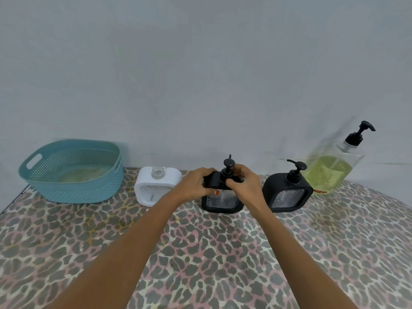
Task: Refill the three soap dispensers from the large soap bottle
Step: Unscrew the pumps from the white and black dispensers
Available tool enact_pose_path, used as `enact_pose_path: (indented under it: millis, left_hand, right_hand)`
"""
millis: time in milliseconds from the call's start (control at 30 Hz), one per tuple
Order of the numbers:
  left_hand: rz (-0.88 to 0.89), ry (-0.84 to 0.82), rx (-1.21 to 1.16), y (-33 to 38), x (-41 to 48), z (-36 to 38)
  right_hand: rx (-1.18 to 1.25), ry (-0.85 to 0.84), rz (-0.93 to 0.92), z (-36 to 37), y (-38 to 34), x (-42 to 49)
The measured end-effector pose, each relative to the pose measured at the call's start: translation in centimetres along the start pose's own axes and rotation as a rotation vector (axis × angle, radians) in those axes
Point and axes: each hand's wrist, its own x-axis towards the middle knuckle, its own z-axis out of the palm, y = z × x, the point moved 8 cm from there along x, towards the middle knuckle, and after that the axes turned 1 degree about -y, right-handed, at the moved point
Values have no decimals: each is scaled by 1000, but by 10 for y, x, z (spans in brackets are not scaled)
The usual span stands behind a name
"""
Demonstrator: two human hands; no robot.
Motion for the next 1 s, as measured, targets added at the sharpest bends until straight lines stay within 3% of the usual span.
enact_pose_path:
  millis: [200,467,633,1000]
  left_hand:
    - [17,6,7,1,0,0]
    - [4,12,-2,-2,1,0]
    - [13,7,2,-1,1,0]
    - [4,0,-37,-3,2,1]
  right_hand:
    - [-103,69,-30,2,-1,4]
    - [-43,-4,0,2,-5,-1]
    - [-75,114,-40,0,-6,-2]
    - [4,200,-97,-18,-30,-1]
